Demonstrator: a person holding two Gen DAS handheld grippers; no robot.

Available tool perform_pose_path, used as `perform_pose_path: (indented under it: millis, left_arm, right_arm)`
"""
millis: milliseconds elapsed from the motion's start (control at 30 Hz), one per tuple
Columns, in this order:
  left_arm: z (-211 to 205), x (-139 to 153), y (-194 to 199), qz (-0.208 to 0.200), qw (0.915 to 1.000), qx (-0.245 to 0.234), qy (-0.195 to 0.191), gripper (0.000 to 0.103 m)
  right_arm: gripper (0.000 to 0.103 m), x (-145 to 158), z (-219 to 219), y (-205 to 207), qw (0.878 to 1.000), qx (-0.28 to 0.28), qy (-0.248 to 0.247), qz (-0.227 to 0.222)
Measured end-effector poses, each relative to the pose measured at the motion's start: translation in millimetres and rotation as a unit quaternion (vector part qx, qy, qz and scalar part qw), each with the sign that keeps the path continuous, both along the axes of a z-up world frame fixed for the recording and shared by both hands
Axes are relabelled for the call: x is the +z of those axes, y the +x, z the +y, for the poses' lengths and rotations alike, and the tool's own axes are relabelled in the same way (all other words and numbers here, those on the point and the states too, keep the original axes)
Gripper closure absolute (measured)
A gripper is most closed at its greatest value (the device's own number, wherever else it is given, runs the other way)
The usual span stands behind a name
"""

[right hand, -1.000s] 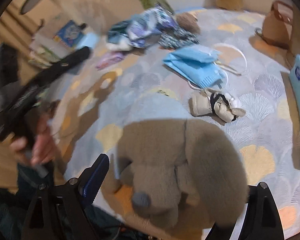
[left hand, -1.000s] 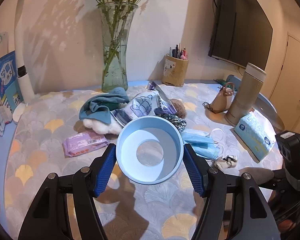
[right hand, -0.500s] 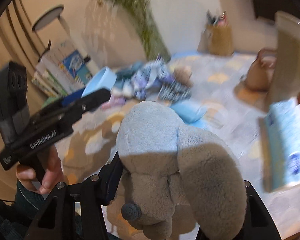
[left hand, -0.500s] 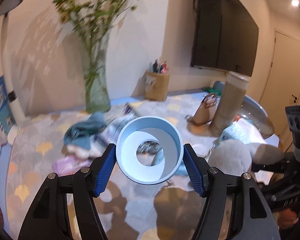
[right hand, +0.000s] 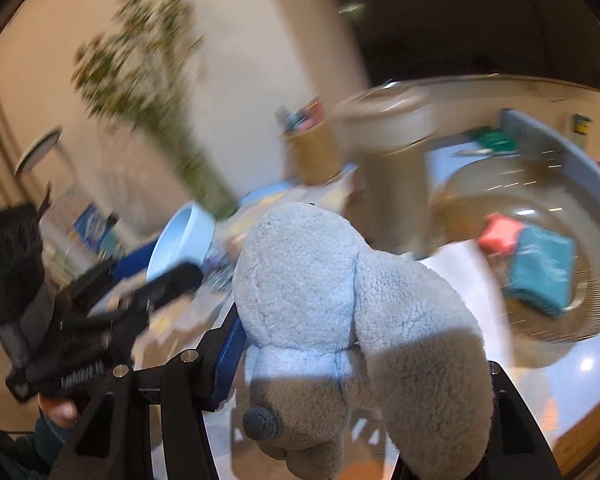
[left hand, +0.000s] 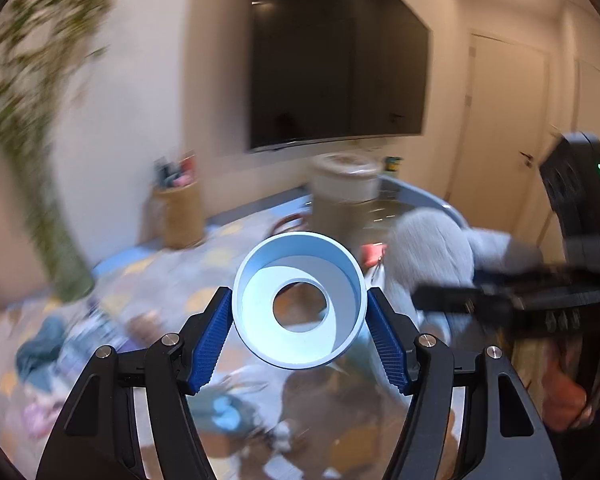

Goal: Organize soft objects
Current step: 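Lift and carry the blue bowl and grey dog toward the glass plate, then release the blue bowl and grey dog onto the glass plate, opening both tools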

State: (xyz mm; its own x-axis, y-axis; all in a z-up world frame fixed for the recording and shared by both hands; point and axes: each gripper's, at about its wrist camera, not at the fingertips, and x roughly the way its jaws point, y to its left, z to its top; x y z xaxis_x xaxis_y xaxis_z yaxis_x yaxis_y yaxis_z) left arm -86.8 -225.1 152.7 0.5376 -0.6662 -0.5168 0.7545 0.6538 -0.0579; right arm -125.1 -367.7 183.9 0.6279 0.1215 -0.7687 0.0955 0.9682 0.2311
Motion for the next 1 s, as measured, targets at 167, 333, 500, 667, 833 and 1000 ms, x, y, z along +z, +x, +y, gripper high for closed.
perform_pose_path:
  millis: [167, 333, 500, 667, 833, 1000]
  left_arm:
    - [-58.4, 3.2, -12.6, -0.012, 0.9974, -0.072, -0.002, 0.038]
    - [-108.0, 2.4, -10.1, 0.012, 0.9946, -0.103, -0.012, 0.038]
    - [-154.5, -5.6, -4.6, 0.024, 0.9936, -0.109, -0.017, 0.038]
    - [-197.6, -19.2, 7.0, 0.005, 0.9963, -0.085, 0.015, 0.037]
    - [-220.8, -37.8, 11.7, -0.016, 0.9968, -0.063, 0.047, 0.025]
    - [-203.4, -32.4, -4.2, 0.006, 0.9941, -0.102, 0.035, 0.022]
  right_arm:
    - [0.046, 26.3, -64.3, -4.0, 0.996, -0.083, -0.015, -0.021]
    - [0.045, 36.5, -130.5, -5.5, 0.985, -0.161, 0.046, -0.037]
    - [0.045, 30.8, -180.5, 7.4, 0.971, -0.229, 0.06, -0.026]
    - [0.042, 14.1, -214.5, 35.5, 0.964, -0.262, 0.036, 0.028]
    - [0.027, -7.8, -242.6, 58.9, 0.963, -0.246, 0.043, 0.1]
    - [0.027, -1.6, -235.7, 40.8, 0.966, -0.231, 0.028, 0.111]
